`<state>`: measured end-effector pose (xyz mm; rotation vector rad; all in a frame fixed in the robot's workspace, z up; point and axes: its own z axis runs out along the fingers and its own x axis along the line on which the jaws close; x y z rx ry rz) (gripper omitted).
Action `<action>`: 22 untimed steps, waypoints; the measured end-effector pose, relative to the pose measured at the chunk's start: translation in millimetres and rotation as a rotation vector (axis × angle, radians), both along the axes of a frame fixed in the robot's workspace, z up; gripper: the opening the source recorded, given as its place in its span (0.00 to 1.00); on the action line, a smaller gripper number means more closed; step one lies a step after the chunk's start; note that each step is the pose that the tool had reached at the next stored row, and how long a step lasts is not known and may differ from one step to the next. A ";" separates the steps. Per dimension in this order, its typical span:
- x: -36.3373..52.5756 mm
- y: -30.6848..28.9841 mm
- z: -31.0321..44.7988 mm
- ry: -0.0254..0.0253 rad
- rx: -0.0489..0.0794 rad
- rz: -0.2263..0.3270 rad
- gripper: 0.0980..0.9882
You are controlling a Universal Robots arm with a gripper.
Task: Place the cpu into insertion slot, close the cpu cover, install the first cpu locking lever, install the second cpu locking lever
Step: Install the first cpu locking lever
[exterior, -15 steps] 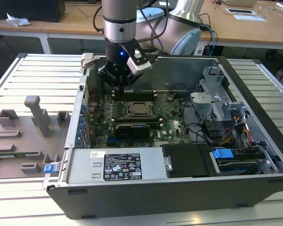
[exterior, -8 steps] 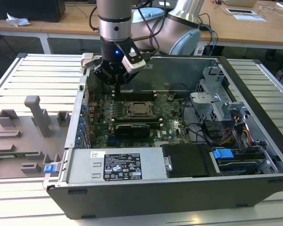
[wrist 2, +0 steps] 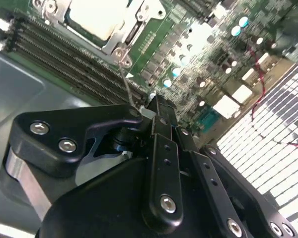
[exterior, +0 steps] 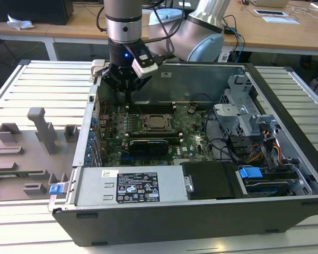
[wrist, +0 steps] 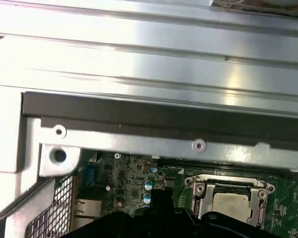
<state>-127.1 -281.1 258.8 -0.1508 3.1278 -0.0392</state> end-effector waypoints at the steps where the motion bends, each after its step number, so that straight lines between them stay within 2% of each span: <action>1: -0.1 1.9 -0.1 0.0000 0.000 0.000 0.01; 3: 0.5 3.5 -0.2 0.0000 0.000 0.000 0.01; 5: 5.0 4.4 -0.5 0.0000 0.000 0.000 0.01; 8: 19.3 4.8 -1.0 0.0008 0.000 0.000 0.01; 10: 25.0 4.8 -1.2 0.0013 0.000 0.000 0.01; 18: 36.6 5.0 -2.2 0.0023 0.001 0.000 0.01; 21: 37.9 5.0 -7.1 0.0047 0.002 0.000 0.01; 22: 40.4 5.0 -8.8 0.0072 0.002 0.000 0.01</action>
